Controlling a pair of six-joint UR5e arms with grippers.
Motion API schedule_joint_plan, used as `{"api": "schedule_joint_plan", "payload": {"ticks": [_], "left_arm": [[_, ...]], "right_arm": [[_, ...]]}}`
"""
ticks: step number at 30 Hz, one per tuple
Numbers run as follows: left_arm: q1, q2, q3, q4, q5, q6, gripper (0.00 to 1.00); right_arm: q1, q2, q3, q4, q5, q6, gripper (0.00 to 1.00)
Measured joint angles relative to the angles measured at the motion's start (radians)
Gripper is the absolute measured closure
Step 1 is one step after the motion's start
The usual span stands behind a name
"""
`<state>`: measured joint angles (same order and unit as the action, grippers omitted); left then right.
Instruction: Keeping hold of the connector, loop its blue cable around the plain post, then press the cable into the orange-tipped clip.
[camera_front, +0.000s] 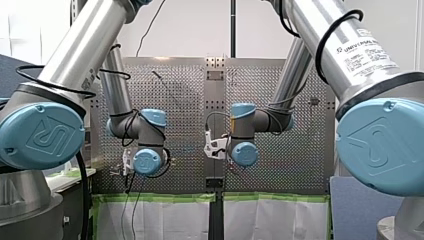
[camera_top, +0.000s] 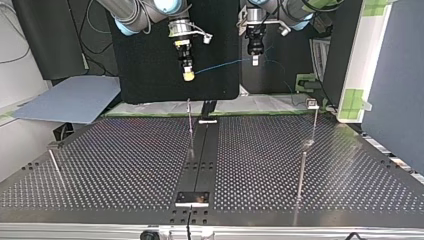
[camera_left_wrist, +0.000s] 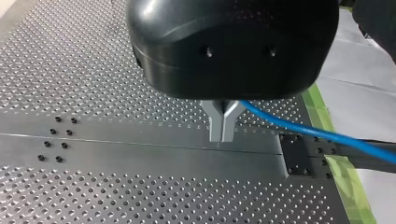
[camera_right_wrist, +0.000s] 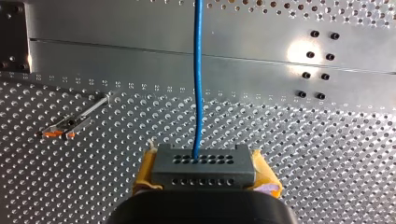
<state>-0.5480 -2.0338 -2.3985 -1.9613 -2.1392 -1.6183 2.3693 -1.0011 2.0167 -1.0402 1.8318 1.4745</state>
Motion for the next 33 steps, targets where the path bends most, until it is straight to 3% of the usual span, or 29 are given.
{"api": "schedule_joint_plan", "payload": {"ticks": [14,19,22,25,33], "left_arm": [[0.000,-0.001,0.000,-0.002,0.000,0.000,1.00],[0.000,-0.001,0.000,-0.002,0.000,0.000,1.00],[0.000,-0.001,0.000,-0.002,0.000,0.000,1.00],[0.000,-0.001,0.000,-0.002,0.000,0.000,1.00],[0.000,-0.001,0.000,-0.002,0.000,0.000,1.00]], "right_arm": [[-0.002,0.002,0.002,0.002,-0.002,0.002,1.00],[-0.039,0.039,0.031,0.039,-0.009,0.033,1.00],[-0.070,0.071,0.039,0.058,-0.010,0.041,1.00],[-0.088,0.103,0.041,0.065,-0.011,0.044,1.00],[-0.095,0.179,0.041,0.067,-0.011,0.044,1.00]]}}
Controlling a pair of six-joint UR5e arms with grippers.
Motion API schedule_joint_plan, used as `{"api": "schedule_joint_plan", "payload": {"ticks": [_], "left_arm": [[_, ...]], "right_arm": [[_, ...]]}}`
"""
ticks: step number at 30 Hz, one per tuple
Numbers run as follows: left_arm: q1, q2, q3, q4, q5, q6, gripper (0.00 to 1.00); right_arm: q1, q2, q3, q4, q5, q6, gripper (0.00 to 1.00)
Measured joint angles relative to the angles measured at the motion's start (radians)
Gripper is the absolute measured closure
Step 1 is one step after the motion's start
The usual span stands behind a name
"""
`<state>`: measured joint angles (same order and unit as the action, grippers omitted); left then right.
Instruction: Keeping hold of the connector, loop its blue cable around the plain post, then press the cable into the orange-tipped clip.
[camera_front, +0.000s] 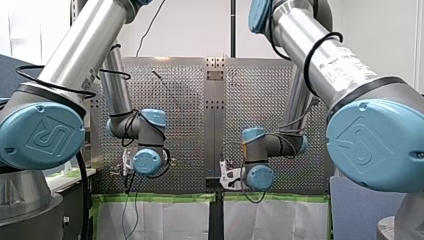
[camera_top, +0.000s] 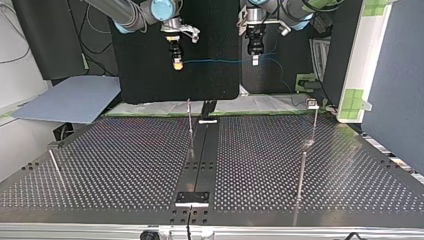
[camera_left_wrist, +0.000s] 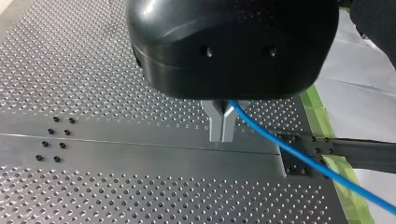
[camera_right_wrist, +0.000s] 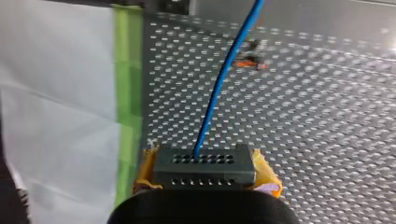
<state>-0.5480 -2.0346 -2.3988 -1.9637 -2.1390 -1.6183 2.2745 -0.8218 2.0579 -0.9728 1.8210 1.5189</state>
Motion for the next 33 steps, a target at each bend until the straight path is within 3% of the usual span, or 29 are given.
{"api": "schedule_joint_plan", "payload": {"ticks": [6,11,16,22,26,33], "left_arm": [[0.001,-0.001,0.000,-0.001,0.001,0.001,1.00],[0.013,-0.004,0.019,-0.028,0.029,0.023,1.00],[0.018,0.031,0.051,-0.069,0.072,0.006,1.00],[0.022,0.080,0.063,-0.105,0.102,-0.036,1.00],[0.024,0.112,0.068,-0.128,0.081,-0.043,1.00],[0.035,0.179,0.070,-0.193,0.016,-0.044,1.00]], "right_arm": [[-0.001,0.058,0.000,0.000,0.000,0.000,1.00],[-0.009,0.076,-0.005,0.000,-0.010,0.020,1.00],[0.015,0.038,-0.011,0.028,-0.026,0.063,1.00],[0.014,-0.019,-0.031,0.072,-0.067,0.119,1.00],[0.006,-0.051,-0.058,0.104,-0.072,0.132,1.00],[-0.003,-0.119,-0.124,0.171,-0.075,0.135,1.00]]}}
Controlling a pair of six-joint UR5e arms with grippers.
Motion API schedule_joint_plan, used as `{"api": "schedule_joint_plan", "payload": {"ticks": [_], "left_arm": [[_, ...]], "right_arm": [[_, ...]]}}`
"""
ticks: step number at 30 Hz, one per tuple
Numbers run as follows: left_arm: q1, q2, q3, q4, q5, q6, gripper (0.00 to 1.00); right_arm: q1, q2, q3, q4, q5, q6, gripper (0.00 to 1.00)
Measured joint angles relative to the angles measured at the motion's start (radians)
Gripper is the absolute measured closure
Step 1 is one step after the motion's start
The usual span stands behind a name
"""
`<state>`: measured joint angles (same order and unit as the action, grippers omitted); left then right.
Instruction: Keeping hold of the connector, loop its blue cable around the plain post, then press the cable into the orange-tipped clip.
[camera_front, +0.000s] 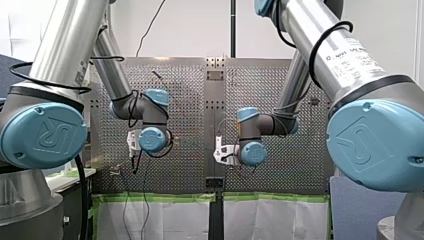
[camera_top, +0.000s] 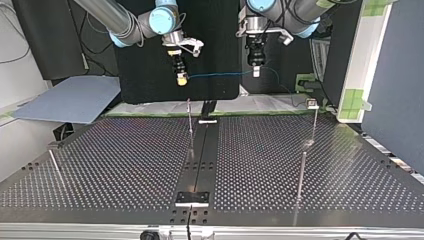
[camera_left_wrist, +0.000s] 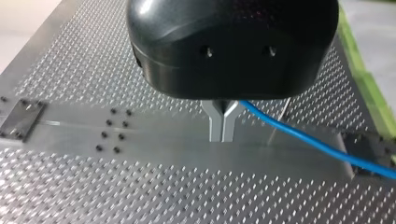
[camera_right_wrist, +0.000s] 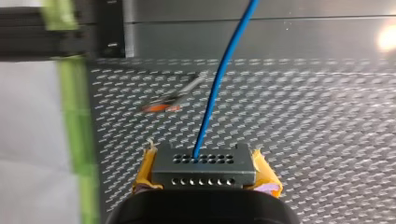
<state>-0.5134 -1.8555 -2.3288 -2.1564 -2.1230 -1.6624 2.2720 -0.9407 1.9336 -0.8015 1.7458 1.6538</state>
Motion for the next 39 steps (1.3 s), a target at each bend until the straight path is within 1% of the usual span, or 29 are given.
{"api": "schedule_joint_plan", "payload": {"ticks": [4,7,10,13,16,23,29,33,36,39], "left_arm": [[0.012,0.039,0.005,-0.040,-0.039,-0.001,1.00],[0.021,0.066,0.019,-0.066,-0.056,-0.001,1.00],[0.028,0.095,0.044,-0.095,-0.062,-0.006,1.00],[0.034,0.127,0.074,-0.126,-0.063,-0.027,1.00],[0.040,0.156,0.103,-0.156,-0.063,-0.053,1.00],[0.057,0.218,0.165,-0.218,-0.074,-0.089,1.00],[0.075,0.279,0.224,-0.278,-0.086,-0.098,1.00],[0.088,0.316,0.251,-0.316,-0.089,-0.102,1.00],[0.106,0.343,0.269,-0.343,-0.081,-0.114,1.00],[0.133,0.374,0.288,-0.374,-0.057,-0.138,1.00]], "right_arm": [[0.002,-0.041,-0.041,0.041,-0.012,-0.003,1.00],[0.007,-0.070,-0.070,0.070,-0.030,-0.014,1.00],[0.009,-0.098,-0.098,0.098,-0.056,-0.028,1.00],[0.012,-0.127,-0.127,0.127,-0.082,-0.041,1.00],[0.013,-0.155,-0.155,0.155,-0.096,-0.047,1.00],[0.016,-0.221,-0.220,0.221,-0.119,-0.050,1.00],[0.018,-0.284,-0.284,0.284,-0.129,-0.050,1.00],[0.019,-0.325,-0.324,0.325,-0.146,-0.049,1.00],[0.019,-0.354,-0.345,0.356,-0.161,-0.048,1.00],[0.019,-0.365,-0.364,0.382,-0.179,-0.047,1.00]]}}
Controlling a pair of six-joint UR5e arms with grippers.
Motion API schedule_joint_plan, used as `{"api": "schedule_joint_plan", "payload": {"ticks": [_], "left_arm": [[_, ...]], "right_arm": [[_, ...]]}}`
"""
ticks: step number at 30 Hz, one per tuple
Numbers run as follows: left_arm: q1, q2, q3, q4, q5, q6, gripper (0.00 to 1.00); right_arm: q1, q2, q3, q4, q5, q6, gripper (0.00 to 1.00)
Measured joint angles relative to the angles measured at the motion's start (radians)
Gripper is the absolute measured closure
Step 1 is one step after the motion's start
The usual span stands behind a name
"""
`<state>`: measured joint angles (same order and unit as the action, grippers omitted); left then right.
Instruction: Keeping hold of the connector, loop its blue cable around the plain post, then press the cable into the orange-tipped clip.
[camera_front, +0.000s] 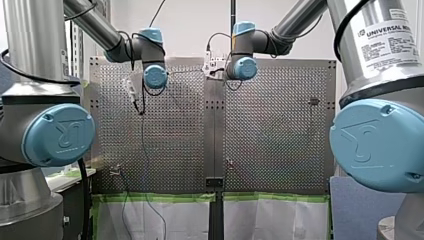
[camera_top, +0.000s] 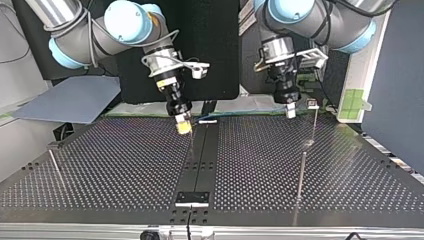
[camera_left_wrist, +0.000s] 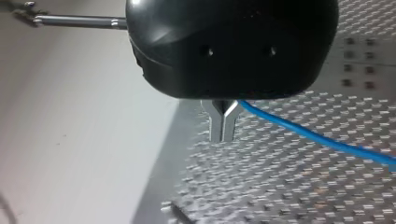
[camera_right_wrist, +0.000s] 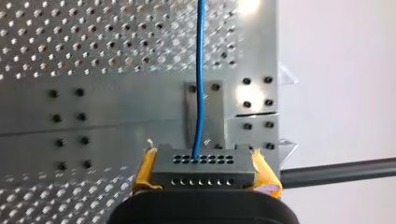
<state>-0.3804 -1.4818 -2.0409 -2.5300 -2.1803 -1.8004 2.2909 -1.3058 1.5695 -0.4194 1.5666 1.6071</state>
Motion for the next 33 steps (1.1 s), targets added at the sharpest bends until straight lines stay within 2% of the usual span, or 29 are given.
{"api": "schedule_joint_plan", "payload": {"ticks": [7,12,22,27,33], "left_arm": [[0.074,0.069,0.038,-0.076,0.073,-0.050,1.00],[0.123,0.080,0.070,-0.124,0.121,-0.074,1.00],[0.225,0.069,0.164,-0.222,0.224,-0.076,1.00],[0.270,0.057,0.203,-0.239,0.269,-0.088,1.00],[0.320,0.014,0.253,-0.249,0.323,-0.091,1.00]], "right_arm": [[0.000,-0.001,-0.045,0.075,-0.032,0.000,1.00],[0.001,0.015,-0.073,0.111,-0.053,0.001,1.00],[0.005,0.073,-0.167,0.157,-0.082,-0.003,1.00],[0.008,0.093,-0.217,0.175,-0.099,-0.003,1.00],[0.011,0.107,-0.270,0.188,-0.106,-0.003,1.00]]}}
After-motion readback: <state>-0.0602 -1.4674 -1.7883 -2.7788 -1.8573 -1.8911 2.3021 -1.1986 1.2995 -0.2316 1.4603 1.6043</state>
